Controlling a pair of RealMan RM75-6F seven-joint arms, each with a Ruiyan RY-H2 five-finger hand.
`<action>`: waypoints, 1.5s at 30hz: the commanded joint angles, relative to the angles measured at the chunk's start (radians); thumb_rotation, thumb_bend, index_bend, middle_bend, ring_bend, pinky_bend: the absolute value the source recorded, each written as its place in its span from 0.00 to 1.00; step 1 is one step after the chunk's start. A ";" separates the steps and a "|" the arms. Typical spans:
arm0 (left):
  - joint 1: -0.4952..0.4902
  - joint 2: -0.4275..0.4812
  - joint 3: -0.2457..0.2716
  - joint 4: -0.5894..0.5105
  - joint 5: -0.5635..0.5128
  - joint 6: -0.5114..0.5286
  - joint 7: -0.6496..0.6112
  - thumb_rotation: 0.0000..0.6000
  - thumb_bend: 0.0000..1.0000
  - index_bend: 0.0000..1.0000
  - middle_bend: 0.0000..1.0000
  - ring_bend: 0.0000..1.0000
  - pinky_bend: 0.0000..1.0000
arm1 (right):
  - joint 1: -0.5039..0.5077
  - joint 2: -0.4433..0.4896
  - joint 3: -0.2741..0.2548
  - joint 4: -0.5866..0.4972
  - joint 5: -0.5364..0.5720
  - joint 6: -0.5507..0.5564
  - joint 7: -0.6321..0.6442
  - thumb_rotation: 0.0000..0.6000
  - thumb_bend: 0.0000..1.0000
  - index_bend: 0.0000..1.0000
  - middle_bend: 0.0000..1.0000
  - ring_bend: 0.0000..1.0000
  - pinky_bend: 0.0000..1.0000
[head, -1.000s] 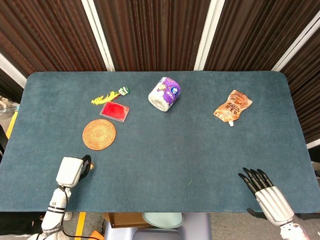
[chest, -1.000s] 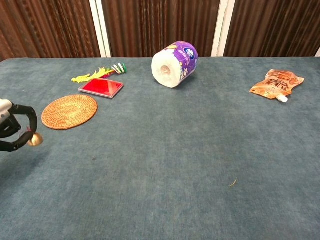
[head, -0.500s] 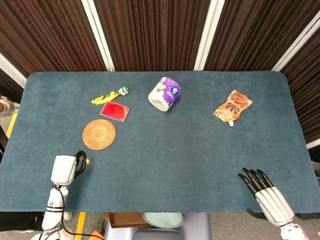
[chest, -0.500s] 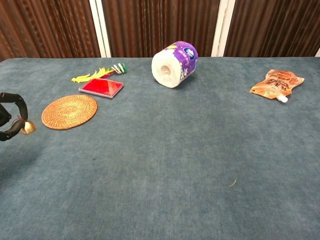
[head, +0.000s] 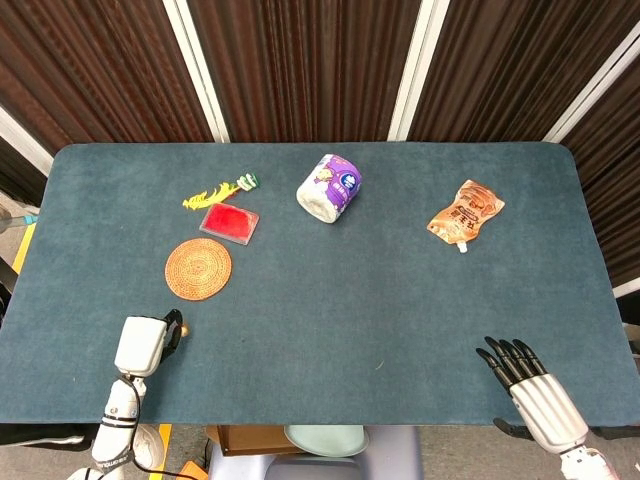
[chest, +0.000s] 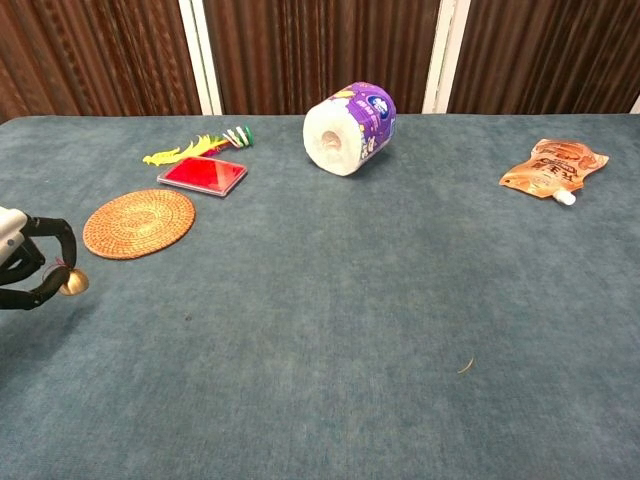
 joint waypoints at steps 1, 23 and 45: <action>0.000 -0.024 0.009 0.039 0.004 -0.003 -0.010 1.00 0.51 0.86 1.00 1.00 1.00 | 0.000 0.000 0.000 -0.001 0.000 -0.001 -0.001 1.00 0.18 0.00 0.00 0.00 0.00; 0.014 -0.024 0.035 0.031 -0.008 -0.042 0.018 1.00 0.45 0.39 1.00 0.99 1.00 | -0.001 -0.001 0.000 -0.001 0.000 0.003 0.000 1.00 0.18 0.00 0.00 0.00 0.00; 0.277 0.686 0.281 -0.736 0.134 0.242 -0.035 1.00 0.42 0.02 0.00 0.00 0.06 | -0.017 -0.011 0.011 0.002 0.003 0.029 -0.030 1.00 0.18 0.00 0.00 0.00 0.00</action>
